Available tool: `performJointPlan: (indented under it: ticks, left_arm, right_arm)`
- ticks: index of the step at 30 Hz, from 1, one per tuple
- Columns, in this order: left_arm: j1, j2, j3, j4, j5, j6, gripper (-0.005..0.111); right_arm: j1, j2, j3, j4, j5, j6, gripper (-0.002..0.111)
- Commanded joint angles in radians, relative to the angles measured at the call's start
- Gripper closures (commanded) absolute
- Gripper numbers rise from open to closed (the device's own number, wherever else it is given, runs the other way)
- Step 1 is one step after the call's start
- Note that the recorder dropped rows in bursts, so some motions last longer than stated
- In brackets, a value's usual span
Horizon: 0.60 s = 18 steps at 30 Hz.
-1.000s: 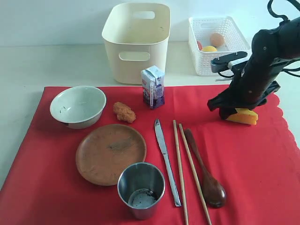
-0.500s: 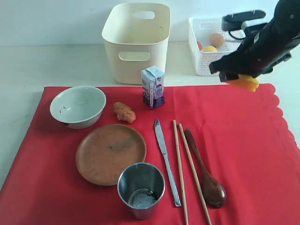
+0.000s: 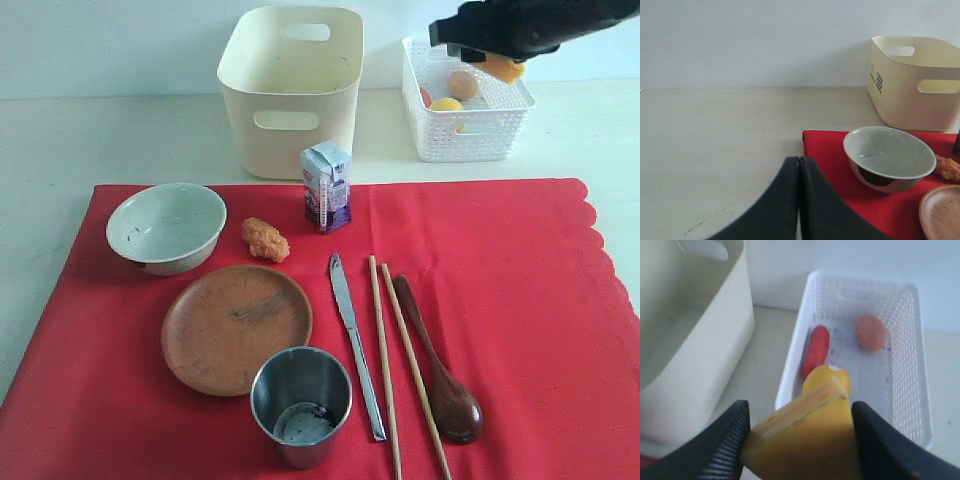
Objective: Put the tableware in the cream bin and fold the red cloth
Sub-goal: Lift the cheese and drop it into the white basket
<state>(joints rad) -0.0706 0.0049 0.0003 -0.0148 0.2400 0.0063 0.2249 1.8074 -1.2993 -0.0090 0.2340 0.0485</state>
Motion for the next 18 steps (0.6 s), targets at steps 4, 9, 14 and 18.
performJointPlan:
  ticks: [4, 9, 14, 18]
  left_arm:
    - [0.002, -0.005, 0.000, 0.001, -0.002, 0.001, 0.106]
    - [0.002, -0.005, 0.000, 0.001, -0.002, 0.001, 0.106]
    - [0.002, -0.005, 0.000, 0.001, -0.002, 0.001, 0.106]
    - [0.002, -0.005, 0.000, 0.001, -0.002, 0.001, 0.106]
  right_arm:
    - [-0.007, 0.167, -0.221, -0.026, -0.063, 0.005, 0.108]
    - [-0.036, 0.295, -0.326, -0.016, -0.096, 0.009, 0.108]
    - [-0.040, 0.385, -0.390, -0.016, -0.096, 0.097, 0.091]
    - [-0.040, 0.416, -0.393, -0.016, -0.101, 0.117, 0.066]
